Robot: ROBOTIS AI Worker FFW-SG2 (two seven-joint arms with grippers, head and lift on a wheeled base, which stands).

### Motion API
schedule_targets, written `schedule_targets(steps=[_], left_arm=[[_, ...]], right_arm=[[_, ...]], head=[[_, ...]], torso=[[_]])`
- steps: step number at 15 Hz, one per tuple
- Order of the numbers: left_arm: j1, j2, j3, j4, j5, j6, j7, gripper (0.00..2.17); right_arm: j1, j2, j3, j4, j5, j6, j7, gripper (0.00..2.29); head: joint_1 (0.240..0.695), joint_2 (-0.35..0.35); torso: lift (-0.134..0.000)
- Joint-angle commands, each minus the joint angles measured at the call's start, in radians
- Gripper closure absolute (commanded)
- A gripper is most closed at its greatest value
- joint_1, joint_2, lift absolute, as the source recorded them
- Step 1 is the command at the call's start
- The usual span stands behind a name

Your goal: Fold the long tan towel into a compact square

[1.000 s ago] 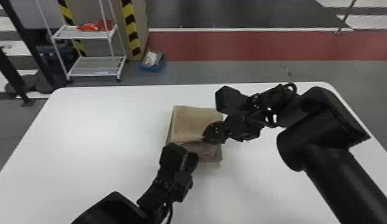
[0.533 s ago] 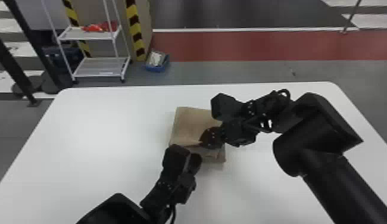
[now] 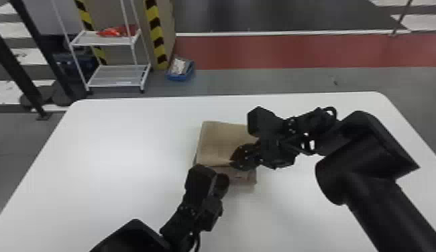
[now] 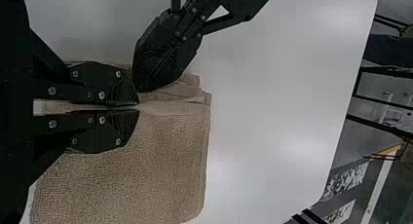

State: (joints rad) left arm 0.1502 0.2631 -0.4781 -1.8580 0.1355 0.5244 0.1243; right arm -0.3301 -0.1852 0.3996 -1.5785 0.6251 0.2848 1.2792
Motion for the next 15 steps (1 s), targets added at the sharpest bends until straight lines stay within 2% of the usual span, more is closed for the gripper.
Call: schedule_targets(steps=[1,4,7,10,12,14,15], left_arm=[[0.002,-0.001,-0.004,0.0,-0.005,0.015,0.0,2.08],[0.002,-0.004,-0.011,0.0,-0.01,0.024,0.005,2.08],[0.003,-0.011,-0.017,0.0,-0.02,0.033,0.008,2.08],[0.003,-0.011,-0.033,-0.001,-0.02,0.036,0.02,2.08],[0.003,-0.011,-0.047,-0.004,-0.02,0.039,0.029,2.08],[0.003,-0.022,-0.062,-0.003,-0.019,0.039,0.04,2.08],[0.003,-0.03,-0.07,-0.003,-0.019,0.039,0.041,2.08]], right_arm=[[0.013,-0.003,-0.013,-0.014,-0.012,0.003,0.0,0.71],[0.031,-0.011,-0.047,-0.043,-0.027,0.003,0.0,0.36],[0.055,-0.028,-0.11,-0.092,-0.073,0.0,-0.004,0.33],[0.118,-0.039,-0.229,-0.155,-0.171,-0.049,-0.037,0.23],[0.169,-0.037,-0.301,-0.181,-0.22,-0.074,-0.098,0.16],[0.209,-0.03,-0.349,-0.204,-0.248,-0.092,-0.182,0.1],[0.223,-0.03,-0.372,-0.204,-0.288,-0.108,-0.213,0.09]], head=[[0.695,0.044],[0.695,0.039],[0.695,0.022],[0.695,0.001],[0.695,-0.018],[0.695,-0.055],[0.695,-0.068]], torso=[[-0.125],[-0.125],[-0.125],[-0.125],[-0.125],[-0.125],[-0.125]])
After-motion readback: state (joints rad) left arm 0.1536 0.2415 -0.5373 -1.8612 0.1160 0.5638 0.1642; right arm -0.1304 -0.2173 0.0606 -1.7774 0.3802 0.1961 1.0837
